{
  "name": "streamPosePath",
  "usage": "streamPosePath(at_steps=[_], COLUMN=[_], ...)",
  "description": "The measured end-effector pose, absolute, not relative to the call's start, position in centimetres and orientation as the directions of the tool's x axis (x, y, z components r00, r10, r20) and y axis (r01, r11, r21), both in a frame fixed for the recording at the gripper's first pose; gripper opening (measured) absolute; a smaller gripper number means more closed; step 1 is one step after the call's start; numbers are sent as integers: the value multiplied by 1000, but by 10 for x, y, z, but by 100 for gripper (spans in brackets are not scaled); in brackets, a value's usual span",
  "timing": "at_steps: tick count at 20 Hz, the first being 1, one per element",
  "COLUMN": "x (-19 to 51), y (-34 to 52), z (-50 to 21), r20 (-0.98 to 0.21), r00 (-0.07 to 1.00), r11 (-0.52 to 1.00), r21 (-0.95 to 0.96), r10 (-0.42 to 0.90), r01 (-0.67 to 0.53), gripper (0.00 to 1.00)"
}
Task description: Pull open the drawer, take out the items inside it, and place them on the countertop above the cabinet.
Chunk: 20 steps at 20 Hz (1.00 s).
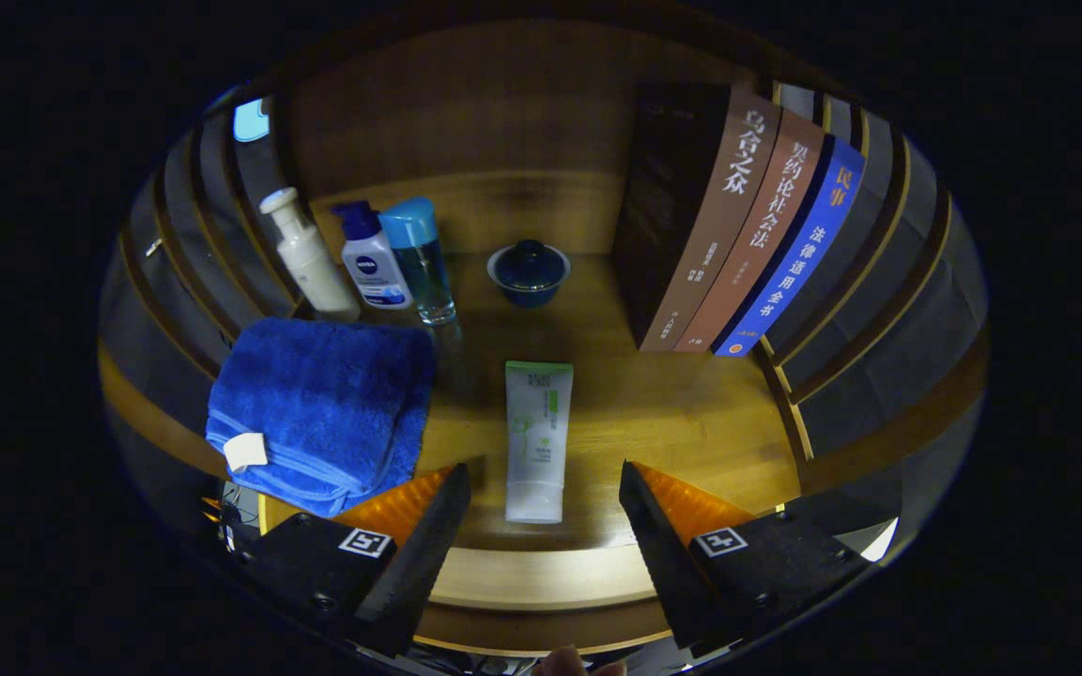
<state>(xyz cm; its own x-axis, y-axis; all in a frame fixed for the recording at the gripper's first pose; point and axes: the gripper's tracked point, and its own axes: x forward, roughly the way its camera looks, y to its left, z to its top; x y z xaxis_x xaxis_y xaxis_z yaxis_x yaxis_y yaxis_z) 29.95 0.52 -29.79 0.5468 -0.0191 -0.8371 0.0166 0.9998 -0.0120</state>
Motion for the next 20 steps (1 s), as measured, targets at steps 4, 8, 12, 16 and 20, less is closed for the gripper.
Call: streamPosePath(at_steps=[4,8,12,16,20], x=[282,259,216,172,138], y=[8,-2,5,12,33], z=[-268,-216,-170,-149,-177], r20=[-718,-473,-209,23,14], r00=[696,881,978,999,996], r11=[1000,1000,1000,998,996], r21=[3,-25,14,-34,-41], r10=[15,-2,29,47,83], r01=[-19,-11,-26,-47,-82], gripper=[100,100,100,99,99])
